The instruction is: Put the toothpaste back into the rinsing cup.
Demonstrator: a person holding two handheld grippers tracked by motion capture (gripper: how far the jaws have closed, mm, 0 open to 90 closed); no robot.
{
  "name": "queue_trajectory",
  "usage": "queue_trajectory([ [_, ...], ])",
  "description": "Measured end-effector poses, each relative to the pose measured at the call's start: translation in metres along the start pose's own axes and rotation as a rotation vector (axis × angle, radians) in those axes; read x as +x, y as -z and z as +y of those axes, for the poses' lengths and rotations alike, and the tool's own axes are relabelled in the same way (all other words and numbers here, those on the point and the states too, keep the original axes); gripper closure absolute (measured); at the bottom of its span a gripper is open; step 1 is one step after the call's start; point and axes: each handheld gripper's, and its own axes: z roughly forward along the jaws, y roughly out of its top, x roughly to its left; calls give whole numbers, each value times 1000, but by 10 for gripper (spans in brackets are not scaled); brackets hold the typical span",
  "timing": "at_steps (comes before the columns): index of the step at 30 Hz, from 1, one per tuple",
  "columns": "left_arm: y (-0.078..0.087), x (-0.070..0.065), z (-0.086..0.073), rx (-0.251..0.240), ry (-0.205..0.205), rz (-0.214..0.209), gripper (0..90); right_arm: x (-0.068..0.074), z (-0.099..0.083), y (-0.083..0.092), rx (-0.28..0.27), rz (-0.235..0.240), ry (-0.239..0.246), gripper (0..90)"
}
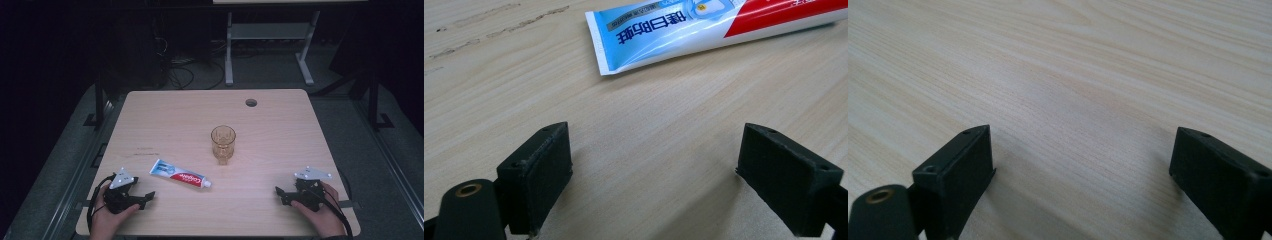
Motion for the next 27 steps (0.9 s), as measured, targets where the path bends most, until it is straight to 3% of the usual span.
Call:
queue_trajectory([
  [9,2,-2,-2,-2,-11,22,160,0,0,0,0,3,2,96],
  [11,4,-1,-3,-10,-8,24,258,0,0,0,0,4,3,96],
  [14,8,0,-4,-25,32,18,338,0,0,0,2,5,4,96],
  [16,13,1,-3,-37,63,24,441,0,0,0,3,5,5,96],
  [18,14,1,-3,-41,66,23,483,0,0,0,2,5,4,96],
  [19,17,1,0,-58,65,30,571,0,0,0,1,5,4,96],
  [23,20,1,4,-63,70,24,757,0,0,0,1,5,3,96],
  [27,23,1,9,-53,102,-20,900,0,0,0,1,4,5,96],
])
